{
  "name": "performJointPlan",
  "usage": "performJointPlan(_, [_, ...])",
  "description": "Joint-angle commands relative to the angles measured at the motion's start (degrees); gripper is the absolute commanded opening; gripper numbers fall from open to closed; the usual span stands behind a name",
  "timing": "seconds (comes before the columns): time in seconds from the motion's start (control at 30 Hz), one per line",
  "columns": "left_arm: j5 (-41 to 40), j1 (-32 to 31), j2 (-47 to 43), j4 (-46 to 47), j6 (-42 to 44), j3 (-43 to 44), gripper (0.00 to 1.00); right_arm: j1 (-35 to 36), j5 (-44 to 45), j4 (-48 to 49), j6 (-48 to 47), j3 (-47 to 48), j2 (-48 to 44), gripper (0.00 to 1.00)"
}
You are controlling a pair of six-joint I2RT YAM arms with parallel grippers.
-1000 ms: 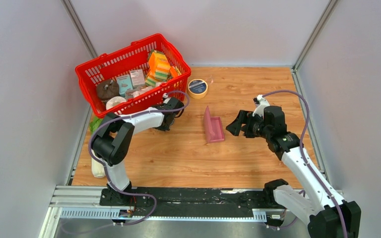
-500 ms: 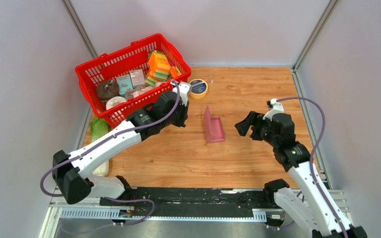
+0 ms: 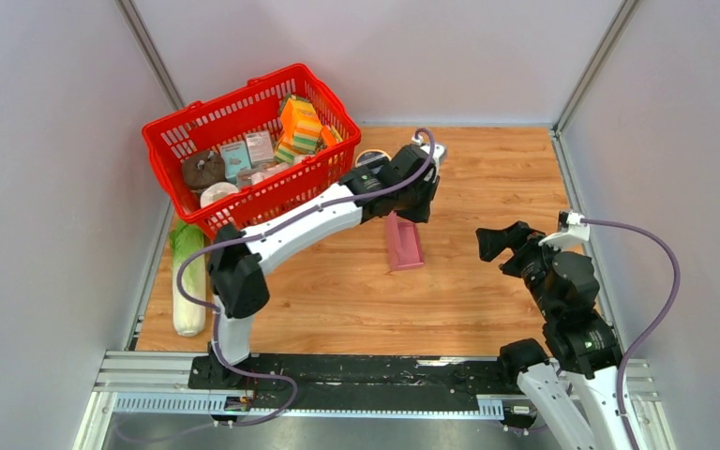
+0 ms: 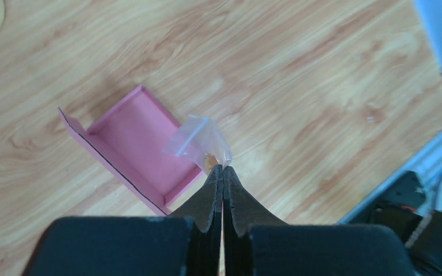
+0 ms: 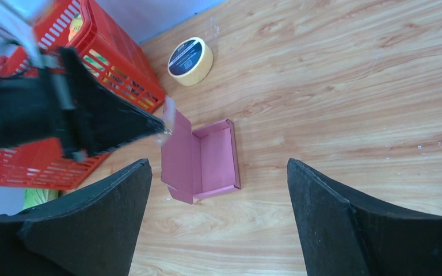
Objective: Fold the paper box
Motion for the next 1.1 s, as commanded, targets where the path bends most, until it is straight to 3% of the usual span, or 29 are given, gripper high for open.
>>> performJointPlan(0.0, [-8.54,-0.51,6.26,-9.99,-2.59,7.78,0.0,0.14,3.68,-1.37,0.15,1.28,-0.29,0.91])
performJointPlan(0.37, [-13.75,-0.78,17.95,-13.51,-0.13,14.73,0.0,0.14,-3.43,2.67,2.09,-1.45,8.67,0.97])
performJointPlan(0.53, [-15.07,-0.78,18.05,-14.05,0.22,13.25,0.06,-0.38,-4.05,4.08,1.91,-1.54,12.36,0.99])
performJointPlan(0.7, [-15.77,-0.69,12.44,-11.24,1.54,7.37,0.37,-3.72,-10.72,4.61,-0.55,0.13,19.48,1.0])
performJointPlan(0.97, [-9.28,-0.52,-0.39,-6.59,2.33,1.23,0.45,-6.71,-20.74,11.98,-1.34,0.31,33.61,0.99])
performJointPlan(1.07, [-4.11,-0.52,-10.66,0.88,3.03,-7.36,0.47,-6.63,-26.01,14.45,-1.95,2.23,43.28,0.88])
